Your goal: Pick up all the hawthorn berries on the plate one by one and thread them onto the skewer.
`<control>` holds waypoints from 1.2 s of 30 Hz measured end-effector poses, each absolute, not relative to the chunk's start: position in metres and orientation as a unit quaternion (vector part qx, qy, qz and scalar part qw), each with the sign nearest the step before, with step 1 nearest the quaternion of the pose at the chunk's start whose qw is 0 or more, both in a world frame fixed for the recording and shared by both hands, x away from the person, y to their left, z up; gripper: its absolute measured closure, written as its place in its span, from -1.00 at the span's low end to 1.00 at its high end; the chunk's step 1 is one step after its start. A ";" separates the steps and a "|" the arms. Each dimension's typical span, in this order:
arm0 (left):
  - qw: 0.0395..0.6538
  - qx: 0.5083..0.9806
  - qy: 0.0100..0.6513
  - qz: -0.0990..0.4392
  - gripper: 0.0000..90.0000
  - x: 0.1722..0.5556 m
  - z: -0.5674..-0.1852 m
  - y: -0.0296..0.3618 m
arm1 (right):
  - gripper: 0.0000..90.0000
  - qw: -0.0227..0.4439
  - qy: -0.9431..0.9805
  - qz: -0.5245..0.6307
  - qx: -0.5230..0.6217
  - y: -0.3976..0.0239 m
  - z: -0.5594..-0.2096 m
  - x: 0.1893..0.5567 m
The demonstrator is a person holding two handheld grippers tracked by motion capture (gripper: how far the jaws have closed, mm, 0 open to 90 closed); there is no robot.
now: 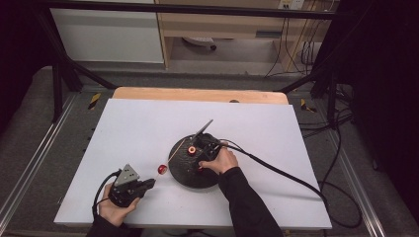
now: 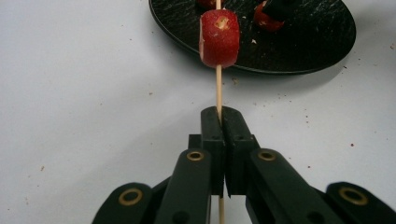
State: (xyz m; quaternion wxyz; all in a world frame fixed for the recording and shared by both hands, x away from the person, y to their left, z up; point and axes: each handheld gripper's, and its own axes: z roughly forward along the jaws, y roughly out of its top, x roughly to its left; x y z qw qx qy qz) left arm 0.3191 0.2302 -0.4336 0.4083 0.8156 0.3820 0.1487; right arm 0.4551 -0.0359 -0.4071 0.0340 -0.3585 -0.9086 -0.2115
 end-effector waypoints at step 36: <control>0.408 0.817 0.378 0.150 0.96 0.318 -0.433 0.229 | 0.35 0.043 -0.903 -0.209 -0.372 -0.039 -0.403 0.456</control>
